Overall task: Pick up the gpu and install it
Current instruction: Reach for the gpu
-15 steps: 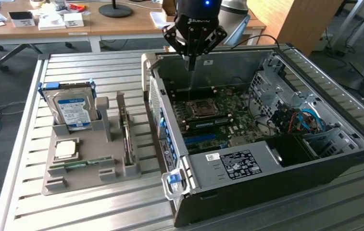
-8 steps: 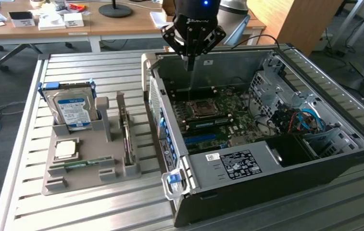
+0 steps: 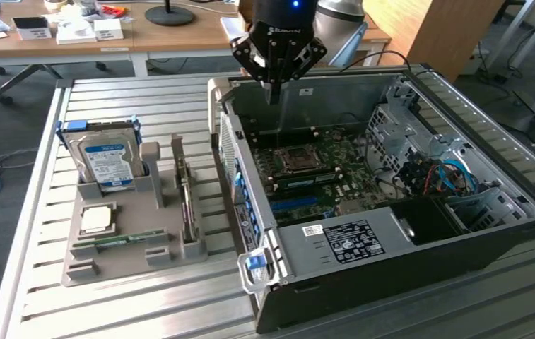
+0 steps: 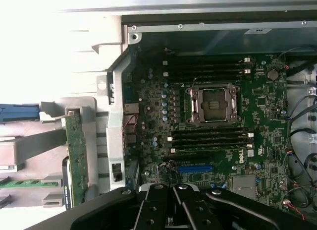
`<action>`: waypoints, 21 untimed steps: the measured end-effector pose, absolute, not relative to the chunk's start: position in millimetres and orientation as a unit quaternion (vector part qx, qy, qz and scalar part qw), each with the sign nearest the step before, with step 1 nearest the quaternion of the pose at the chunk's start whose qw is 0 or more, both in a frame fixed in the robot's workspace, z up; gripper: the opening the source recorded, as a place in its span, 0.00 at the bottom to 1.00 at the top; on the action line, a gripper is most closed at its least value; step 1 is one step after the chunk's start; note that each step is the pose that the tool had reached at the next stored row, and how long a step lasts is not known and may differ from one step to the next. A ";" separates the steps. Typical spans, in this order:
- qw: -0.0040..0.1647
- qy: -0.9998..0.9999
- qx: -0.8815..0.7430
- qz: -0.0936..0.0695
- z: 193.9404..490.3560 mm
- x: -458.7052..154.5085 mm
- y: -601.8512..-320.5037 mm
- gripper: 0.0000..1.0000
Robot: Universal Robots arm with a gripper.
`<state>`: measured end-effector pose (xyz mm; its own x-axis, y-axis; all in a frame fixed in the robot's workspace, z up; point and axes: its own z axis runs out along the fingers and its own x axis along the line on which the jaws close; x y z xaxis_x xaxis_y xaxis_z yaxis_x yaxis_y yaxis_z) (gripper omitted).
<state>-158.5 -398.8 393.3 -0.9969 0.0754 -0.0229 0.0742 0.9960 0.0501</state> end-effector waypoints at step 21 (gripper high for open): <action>0.012 0.999 0.037 0.025 393.3 -187.1 -398.9 0.11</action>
